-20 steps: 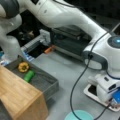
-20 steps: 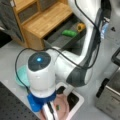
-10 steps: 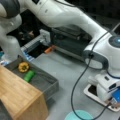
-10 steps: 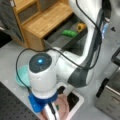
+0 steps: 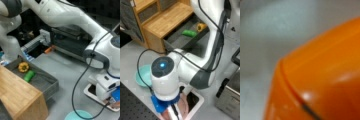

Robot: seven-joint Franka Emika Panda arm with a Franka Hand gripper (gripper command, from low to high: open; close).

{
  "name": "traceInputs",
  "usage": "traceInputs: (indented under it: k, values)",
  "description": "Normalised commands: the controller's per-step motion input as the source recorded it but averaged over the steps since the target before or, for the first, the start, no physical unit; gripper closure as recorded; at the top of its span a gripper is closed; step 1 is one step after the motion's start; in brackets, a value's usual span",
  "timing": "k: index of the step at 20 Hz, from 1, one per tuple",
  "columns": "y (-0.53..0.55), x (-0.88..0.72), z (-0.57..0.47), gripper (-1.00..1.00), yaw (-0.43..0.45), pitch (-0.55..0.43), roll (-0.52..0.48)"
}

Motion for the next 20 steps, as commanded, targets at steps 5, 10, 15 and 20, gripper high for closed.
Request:
traceInputs:
  k: [5, 10, 15, 20]
  values:
    - [0.08, 0.03, 0.0, -1.0, -0.008, 0.114, -0.331]
    - [0.09, 0.03, 0.0, -1.0, -0.009, 0.117, -0.345]
    - [0.11, 0.02, 0.02, -1.0, -0.01, 0.129, -0.357]
    - [0.1, 0.02, 0.01, 1.0, -0.003, 0.11, -0.338]
